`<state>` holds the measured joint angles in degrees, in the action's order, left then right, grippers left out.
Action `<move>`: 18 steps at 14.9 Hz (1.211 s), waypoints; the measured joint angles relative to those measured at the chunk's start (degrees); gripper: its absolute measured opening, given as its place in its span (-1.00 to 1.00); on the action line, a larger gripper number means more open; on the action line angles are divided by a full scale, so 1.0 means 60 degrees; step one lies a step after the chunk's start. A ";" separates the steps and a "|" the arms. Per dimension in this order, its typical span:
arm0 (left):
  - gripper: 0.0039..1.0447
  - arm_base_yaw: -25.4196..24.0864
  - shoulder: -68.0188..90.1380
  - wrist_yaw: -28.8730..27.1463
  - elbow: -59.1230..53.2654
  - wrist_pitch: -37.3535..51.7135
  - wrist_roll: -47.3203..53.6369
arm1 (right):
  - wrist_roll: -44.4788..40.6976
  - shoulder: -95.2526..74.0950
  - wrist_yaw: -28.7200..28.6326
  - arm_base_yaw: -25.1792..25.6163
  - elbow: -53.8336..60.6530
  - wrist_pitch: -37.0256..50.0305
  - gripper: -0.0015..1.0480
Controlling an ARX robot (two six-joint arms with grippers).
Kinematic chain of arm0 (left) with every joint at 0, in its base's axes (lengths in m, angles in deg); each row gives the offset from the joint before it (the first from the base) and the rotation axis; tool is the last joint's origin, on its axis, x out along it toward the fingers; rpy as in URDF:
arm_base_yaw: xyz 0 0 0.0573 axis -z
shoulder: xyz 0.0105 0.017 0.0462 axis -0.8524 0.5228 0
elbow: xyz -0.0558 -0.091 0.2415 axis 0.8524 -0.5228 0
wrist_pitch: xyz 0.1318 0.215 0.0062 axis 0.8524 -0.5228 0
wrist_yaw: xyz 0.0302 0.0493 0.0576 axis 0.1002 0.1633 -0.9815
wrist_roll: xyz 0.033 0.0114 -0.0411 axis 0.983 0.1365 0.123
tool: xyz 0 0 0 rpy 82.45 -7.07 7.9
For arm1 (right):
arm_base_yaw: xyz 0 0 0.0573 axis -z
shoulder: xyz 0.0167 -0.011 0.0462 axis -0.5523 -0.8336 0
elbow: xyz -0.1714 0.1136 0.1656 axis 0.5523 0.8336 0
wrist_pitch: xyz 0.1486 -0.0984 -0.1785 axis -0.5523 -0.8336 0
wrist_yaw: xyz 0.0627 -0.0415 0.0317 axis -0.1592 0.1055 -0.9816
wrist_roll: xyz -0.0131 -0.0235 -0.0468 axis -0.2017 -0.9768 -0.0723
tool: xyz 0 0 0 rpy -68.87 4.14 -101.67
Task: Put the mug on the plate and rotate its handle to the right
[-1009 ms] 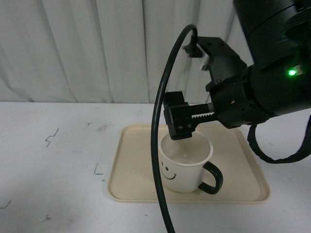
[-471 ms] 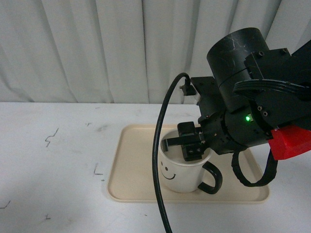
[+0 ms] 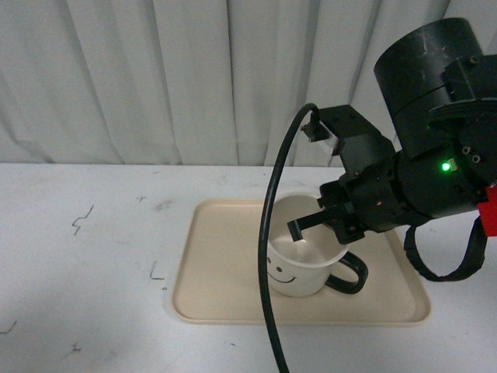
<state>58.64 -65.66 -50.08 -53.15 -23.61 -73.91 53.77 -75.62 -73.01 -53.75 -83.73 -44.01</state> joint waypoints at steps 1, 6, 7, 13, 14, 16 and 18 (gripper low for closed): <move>0.88 0.0000 -0.0004 0.0000 0.0000 0.0000 0.0000 | -0.0685 0.0168 -0.0219 0.0182 0.0004 -0.0146 -0.93; 0.88 0.0000 0.0000 0.0000 0.0000 0.0000 0.0000 | -0.4266 0.0459 -0.1894 0.0940 -0.0397 -0.1559 -0.93; 0.88 0.0000 0.0000 0.0004 0.0000 -0.0004 -0.0004 | -0.4976 0.0393 -0.2076 0.1009 -0.0736 -0.2051 -0.93; 0.88 0.0000 0.0000 0.0000 0.0000 0.0000 -0.0004 | -0.7093 -0.1060 -0.2885 0.1457 -0.2455 -0.3359 -0.93; 0.88 0.0000 0.0000 0.0004 0.0000 0.0000 0.0000 | -0.7308 -0.1173 -0.2998 0.1501 -0.2659 -0.3719 -0.93; 0.88 0.0000 -0.0004 0.0000 0.0000 -0.0004 0.0000 | -0.7701 -0.1304 -0.3355 0.1508 -0.2943 -0.4455 -0.93; 0.88 0.0000 -0.0004 0.0004 0.0000 -0.0004 -0.0004 | -0.8131 -0.1548 -0.2954 0.1490 -0.3289 -0.4597 -0.75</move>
<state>58.64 -65.68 -50.06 -53.15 -23.63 -73.93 4.99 -84.91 -90.73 -44.81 -103.46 -71.60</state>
